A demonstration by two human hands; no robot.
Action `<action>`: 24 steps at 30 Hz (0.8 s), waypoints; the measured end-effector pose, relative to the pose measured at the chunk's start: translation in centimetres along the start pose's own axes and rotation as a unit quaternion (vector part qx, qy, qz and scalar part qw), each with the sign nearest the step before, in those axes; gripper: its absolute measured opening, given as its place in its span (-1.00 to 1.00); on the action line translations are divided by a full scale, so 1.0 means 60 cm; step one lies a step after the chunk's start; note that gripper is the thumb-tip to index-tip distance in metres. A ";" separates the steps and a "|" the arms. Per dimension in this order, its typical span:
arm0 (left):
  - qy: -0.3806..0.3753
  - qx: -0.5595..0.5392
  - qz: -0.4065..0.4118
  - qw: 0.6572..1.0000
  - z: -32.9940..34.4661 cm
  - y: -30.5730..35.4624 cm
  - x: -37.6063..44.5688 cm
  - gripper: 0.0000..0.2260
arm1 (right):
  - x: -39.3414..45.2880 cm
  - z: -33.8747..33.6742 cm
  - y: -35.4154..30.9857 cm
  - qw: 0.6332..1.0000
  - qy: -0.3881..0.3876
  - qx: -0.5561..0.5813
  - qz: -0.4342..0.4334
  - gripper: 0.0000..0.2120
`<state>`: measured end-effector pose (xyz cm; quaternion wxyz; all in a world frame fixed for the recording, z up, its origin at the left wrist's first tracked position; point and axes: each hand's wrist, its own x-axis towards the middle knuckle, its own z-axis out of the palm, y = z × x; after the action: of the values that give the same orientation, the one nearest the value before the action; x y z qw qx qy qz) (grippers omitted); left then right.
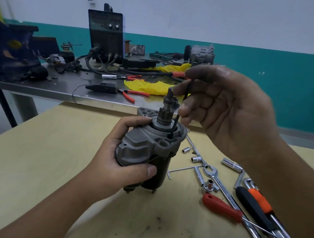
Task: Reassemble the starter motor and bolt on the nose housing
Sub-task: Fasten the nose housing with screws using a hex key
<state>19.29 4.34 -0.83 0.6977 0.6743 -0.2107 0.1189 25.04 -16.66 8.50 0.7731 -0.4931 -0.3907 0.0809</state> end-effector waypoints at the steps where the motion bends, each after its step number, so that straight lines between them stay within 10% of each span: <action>1: 0.000 -0.001 0.000 1.000 -0.001 -0.001 0.000 -0.33 | 0.003 -0.005 -0.003 0.998 -0.023 0.042 0.030 -0.67; 9: 0.001 0.000 0.000 1.000 -0.004 -0.007 -0.001 -0.32 | 0.007 -0.030 -0.007 0.976 -0.116 0.157 0.094 -0.82; 17: -0.003 0.025 0.021 0.999 -0.005 -0.014 0.001 -0.31 | 0.004 -0.006 -0.003 0.991 0.124 -0.058 0.000 -0.72; 24: 0.004 0.015 0.030 0.999 -0.007 -0.020 -0.001 -0.32 | 0.007 0.011 -0.004 0.978 0.163 -0.128 0.017 -0.91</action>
<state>19.85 4.69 -1.93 0.6844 0.6778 -0.2262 0.1451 24.79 -16.12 9.05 0.7555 -0.6010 -0.2581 -0.0381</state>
